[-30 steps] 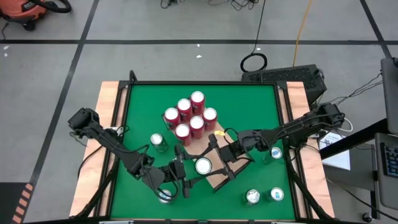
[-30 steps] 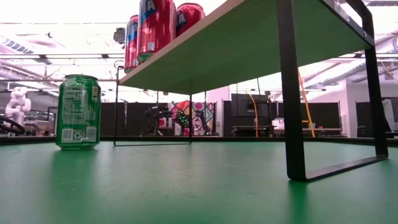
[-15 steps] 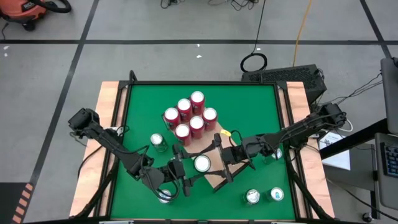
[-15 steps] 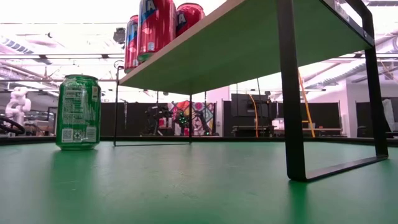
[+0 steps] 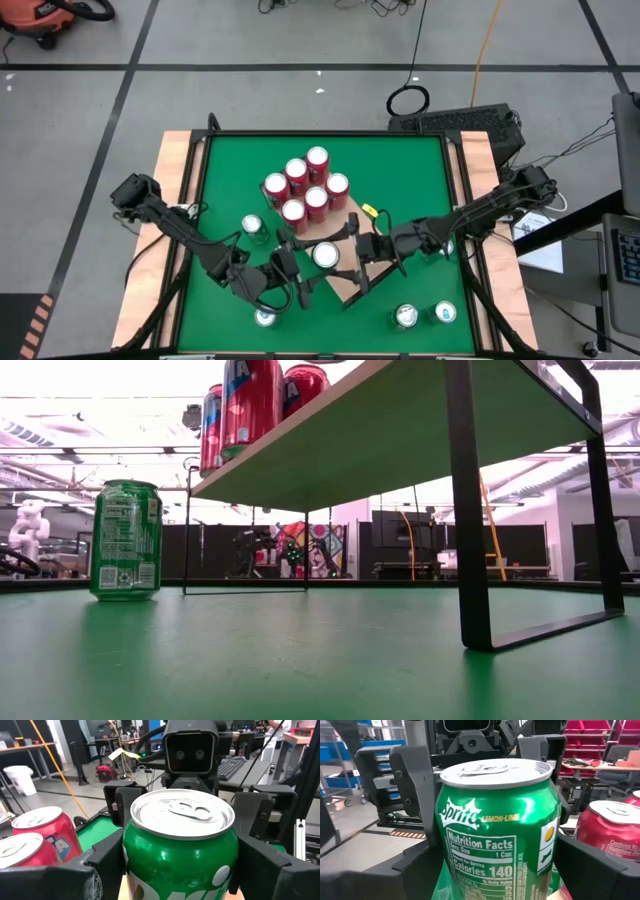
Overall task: Place canned beverage on shelf
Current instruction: Put the green soda can on the shelf
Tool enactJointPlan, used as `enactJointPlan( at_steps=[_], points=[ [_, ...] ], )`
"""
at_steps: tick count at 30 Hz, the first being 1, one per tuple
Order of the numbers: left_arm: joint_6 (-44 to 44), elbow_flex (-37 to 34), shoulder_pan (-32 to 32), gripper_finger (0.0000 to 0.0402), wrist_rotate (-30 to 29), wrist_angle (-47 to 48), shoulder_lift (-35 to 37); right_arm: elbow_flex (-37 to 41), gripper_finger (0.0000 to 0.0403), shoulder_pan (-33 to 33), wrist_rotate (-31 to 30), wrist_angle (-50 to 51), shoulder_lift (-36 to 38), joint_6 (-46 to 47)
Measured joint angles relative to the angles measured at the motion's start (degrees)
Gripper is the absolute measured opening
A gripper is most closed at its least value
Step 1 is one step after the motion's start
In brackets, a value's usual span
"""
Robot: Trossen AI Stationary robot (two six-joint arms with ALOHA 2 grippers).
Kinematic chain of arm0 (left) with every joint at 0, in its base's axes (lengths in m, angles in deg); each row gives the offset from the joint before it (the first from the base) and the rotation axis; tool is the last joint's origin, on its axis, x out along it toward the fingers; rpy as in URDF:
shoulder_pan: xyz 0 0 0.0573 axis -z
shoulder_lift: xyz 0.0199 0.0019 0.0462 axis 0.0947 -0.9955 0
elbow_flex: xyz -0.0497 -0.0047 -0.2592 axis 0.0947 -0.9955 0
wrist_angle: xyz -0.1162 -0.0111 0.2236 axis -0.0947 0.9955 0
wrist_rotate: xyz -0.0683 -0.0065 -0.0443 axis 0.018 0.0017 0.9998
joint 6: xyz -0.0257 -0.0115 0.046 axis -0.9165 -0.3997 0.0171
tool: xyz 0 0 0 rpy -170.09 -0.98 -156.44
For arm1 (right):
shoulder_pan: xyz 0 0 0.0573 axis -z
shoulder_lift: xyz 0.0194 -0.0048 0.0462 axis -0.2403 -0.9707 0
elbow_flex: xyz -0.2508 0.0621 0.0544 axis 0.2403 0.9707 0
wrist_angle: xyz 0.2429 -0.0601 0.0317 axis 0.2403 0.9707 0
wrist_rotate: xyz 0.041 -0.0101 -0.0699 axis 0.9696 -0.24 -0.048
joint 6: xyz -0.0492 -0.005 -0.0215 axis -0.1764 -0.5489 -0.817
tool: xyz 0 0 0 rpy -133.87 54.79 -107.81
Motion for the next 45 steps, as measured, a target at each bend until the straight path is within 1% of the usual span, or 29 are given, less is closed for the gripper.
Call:
enactJointPlan(
  at_steps=[7,15,21,24,29,30,34,36,38,41,45],
  points=[
    [-0.34,0.00,-0.22,0.0286,0.00,-0.06,0.00,0.00,0.0332,-0.02,-0.62,0.16,-0.02,-1.42],
    [-0.34,0.00,-0.22,0.0286,0.00,-0.06,0.00,0.00,0.0296,-0.02,-0.49,0.20,-0.04,-1.70],
    [-0.39,0.00,-0.18,0.0288,-0.01,-0.34,0.00,0.00,0.0296,-0.04,-0.42,0.18,-0.04,-1.55],
    [-0.42,0.00,-0.10,0.0310,0.16,-0.34,0.00,0.00,0.0296,-0.04,-0.29,0.16,-0.07,-1.55],
    [-2.97,0.00,0.62,0.0382,2.83,-0.05,0.62,0.06,0.0296,-0.12,-0.33,1.26,-0.13,-1.65],
    [-3.24,0.00,0.76,0.0390,2.81,0.00,0.90,0.07,0.0296,-0.12,-0.57,1.54,-0.13,-1.60],
    [-1.79,0.00,1.20,0.0385,2.86,1.05,2.78,0.18,0.0296,-0.30,-2.51,2.46,-0.21,-1.43],
    [-1.34,0.00,1.49,0.0384,2.64,2.28,4.23,0.18,0.0296,-0.65,-4.60,3.01,-0.24,-1.44],
    [-1.24,0.02,1.83,0.0383,0.85,5.06,6.23,0.20,0.0296,-0.98,-6.52,3.50,-0.24,-1.55],
    [-0.06,0.02,2.14,0.0383,-1.73,8.54,9.29,0.20,0.0296,-1.17,-6.62,3.55,-0.43,-2.04],
    [1.77,0.02,2.30,0.0383,-2.22,11.94,12.64,0.18,0.0296,-1.11,-6.15,2.74,-1.75,-3.87]
  ],
)
